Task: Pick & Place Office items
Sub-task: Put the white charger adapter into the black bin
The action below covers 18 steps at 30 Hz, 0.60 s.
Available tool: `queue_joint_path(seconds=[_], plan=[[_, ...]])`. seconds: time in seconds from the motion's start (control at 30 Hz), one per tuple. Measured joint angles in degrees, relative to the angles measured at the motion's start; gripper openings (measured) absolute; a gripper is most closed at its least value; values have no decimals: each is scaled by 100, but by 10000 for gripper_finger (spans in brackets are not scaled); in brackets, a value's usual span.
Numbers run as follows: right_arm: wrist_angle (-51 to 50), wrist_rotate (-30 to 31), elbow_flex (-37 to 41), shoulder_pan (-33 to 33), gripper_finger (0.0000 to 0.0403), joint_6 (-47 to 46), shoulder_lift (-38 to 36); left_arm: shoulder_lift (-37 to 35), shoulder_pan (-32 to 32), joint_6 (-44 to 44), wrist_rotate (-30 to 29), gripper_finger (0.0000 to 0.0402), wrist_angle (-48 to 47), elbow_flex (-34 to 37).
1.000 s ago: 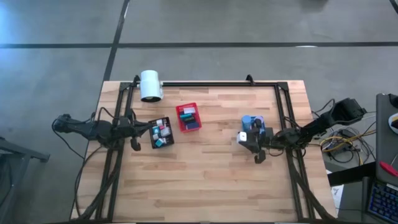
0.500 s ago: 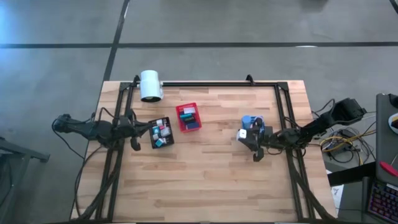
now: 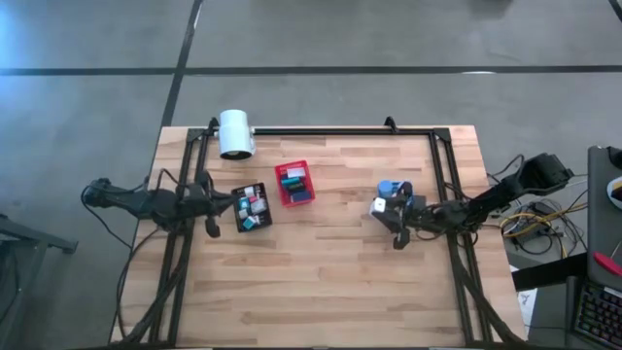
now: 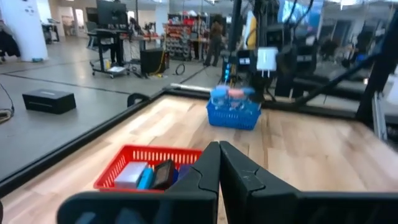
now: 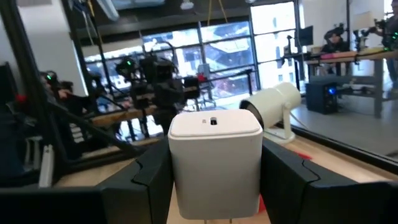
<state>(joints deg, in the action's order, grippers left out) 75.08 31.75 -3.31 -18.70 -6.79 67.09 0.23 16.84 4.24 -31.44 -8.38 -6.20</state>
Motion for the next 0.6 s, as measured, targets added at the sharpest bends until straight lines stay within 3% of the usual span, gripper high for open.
queue_joint_path(seconds=[0.23, 0.6], plan=[[-161, 121, 112, -2, 178, -55, -15, 2, 0, -101, 37, 10, -523, 0], [-294, 329, 254, -4, 178, -375, -28, 2, 0, -451, 35, 10, -369, 0]])
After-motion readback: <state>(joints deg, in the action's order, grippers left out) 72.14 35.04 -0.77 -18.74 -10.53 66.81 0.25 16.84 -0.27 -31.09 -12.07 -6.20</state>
